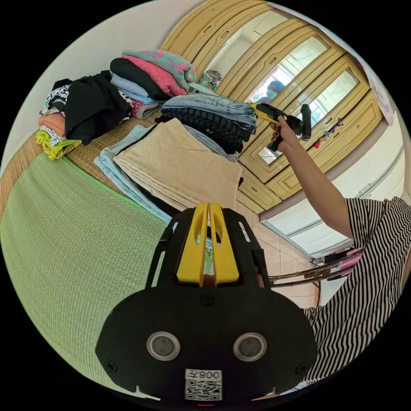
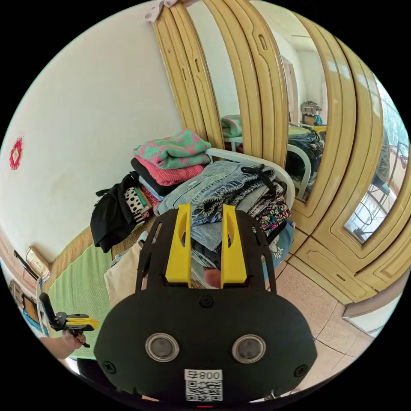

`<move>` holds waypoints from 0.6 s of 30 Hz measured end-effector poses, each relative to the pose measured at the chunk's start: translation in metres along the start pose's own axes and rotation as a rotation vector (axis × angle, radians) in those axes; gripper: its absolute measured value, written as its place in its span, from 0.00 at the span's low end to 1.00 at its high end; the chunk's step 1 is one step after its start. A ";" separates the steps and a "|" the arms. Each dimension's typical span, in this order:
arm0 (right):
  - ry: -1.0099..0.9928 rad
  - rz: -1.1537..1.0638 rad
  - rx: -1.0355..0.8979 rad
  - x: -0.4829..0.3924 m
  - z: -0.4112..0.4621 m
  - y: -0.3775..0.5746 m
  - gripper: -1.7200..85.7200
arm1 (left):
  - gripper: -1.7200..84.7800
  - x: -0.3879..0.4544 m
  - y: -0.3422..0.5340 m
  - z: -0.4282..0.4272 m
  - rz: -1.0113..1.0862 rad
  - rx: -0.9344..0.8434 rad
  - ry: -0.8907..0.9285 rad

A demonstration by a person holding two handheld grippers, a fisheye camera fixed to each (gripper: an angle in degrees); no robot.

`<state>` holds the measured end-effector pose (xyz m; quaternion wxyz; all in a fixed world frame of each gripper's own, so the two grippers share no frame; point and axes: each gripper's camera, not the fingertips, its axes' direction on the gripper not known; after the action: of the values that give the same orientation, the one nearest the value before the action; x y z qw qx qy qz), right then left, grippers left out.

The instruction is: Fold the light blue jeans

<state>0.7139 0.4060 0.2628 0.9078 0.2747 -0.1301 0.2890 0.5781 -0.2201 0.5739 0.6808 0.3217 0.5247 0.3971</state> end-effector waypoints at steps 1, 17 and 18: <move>0.009 0.013 0.011 0.002 0.002 0.007 0.15 | 0.02 0.004 -0.003 -0.004 -0.012 -0.002 0.005; -0.295 0.200 0.031 0.050 -0.036 0.060 0.07 | 0.02 0.085 -0.062 -0.057 -0.066 0.014 0.019; -0.331 0.213 0.048 0.052 -0.040 0.062 0.07 | 0.02 0.092 -0.067 -0.066 -0.067 0.025 0.012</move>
<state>0.7217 0.4947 0.2769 0.8316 0.3246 -0.2990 0.3373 0.5400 -0.1705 0.4583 0.6864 0.3099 0.5444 0.3694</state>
